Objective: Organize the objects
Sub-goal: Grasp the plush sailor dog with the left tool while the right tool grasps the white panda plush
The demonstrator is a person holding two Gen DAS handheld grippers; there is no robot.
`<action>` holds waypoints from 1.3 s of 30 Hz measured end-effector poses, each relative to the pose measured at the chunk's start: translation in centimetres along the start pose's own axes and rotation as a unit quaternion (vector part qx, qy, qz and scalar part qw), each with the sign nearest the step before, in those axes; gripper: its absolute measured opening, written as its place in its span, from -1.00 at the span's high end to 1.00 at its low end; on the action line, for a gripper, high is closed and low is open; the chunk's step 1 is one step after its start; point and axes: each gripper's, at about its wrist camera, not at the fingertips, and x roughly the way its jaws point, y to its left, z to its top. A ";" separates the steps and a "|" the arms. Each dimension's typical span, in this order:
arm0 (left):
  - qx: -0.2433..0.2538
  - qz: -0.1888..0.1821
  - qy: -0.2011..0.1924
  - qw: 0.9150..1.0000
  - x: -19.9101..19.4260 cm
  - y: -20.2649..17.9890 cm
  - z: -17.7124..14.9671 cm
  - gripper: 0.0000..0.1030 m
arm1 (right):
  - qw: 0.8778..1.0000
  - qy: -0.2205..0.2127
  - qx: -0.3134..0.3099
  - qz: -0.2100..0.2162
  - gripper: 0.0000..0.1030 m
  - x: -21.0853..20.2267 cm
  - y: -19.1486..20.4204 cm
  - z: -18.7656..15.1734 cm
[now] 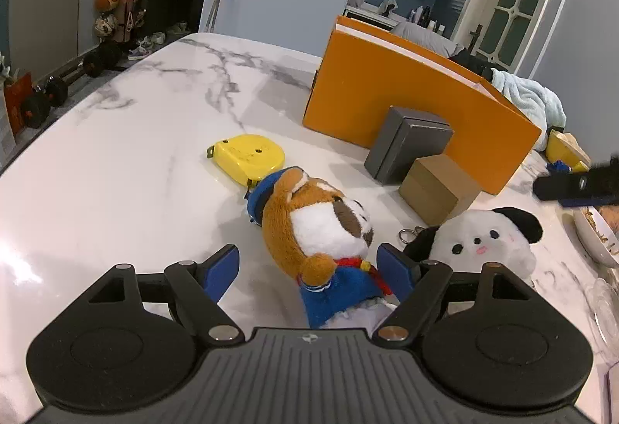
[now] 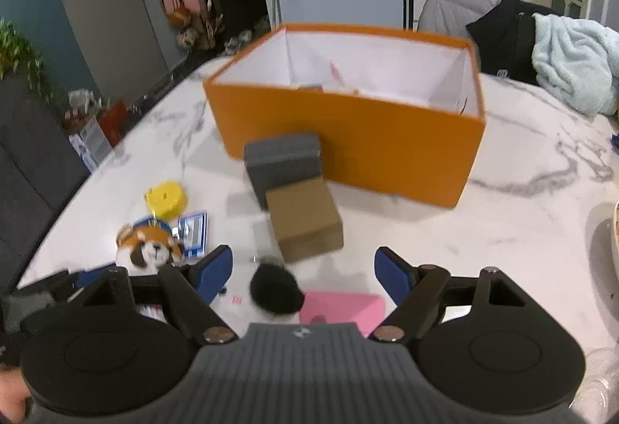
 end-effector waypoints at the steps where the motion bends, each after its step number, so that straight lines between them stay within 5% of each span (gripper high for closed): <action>1: -0.002 0.000 0.002 1.000 0.2 0.0 0.0 -0.79 | 1.000 0.008 -0.003 -0.001 -0.59 0.5 0.2 -0.3; 28: 0.061 -0.011 0.012 0.998 1.2 -0.5 -0.5 -0.79 | 0.992 0.101 -0.051 0.062 -0.61 5.3 5.4 -4.5; 34: 0.040 -0.039 0.009 0.998 0.5 0.9 -0.6 -0.42 | 0.988 0.114 -0.092 0.057 -0.43 5.6 6.8 -5.6; 39: 0.017 -0.044 0.007 0.999 -0.4 2.4 -0.7 -0.33 | 0.987 0.115 -0.104 0.051 -0.41 5.5 7.1 -5.6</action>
